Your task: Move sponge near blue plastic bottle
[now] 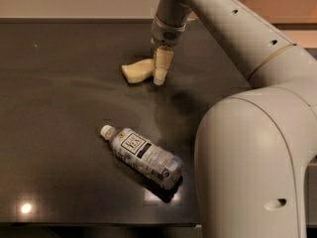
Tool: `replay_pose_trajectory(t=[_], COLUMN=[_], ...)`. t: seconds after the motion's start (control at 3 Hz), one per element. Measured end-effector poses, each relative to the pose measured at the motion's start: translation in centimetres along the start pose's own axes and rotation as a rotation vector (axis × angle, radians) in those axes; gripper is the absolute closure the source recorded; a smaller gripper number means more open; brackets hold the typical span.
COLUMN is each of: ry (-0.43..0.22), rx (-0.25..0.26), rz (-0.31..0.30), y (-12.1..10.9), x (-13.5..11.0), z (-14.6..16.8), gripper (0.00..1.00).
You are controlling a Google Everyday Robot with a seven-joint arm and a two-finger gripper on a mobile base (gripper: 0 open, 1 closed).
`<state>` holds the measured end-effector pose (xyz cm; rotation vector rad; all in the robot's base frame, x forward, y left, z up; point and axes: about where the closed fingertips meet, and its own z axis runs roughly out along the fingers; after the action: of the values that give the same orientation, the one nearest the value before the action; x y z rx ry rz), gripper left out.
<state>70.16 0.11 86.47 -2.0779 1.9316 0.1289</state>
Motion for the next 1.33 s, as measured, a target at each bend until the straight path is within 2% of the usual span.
replay_pose_trajectory(t=[1.0, 1.33], ry=[0.025, 0.021], rx=[-0.058, -0.065], rz=[-0.003, -0.007], y=[-0.2, -0.2], x=[-0.1, -0.5], z=[3.1, 3.3], gripper=[0.00, 0.15])
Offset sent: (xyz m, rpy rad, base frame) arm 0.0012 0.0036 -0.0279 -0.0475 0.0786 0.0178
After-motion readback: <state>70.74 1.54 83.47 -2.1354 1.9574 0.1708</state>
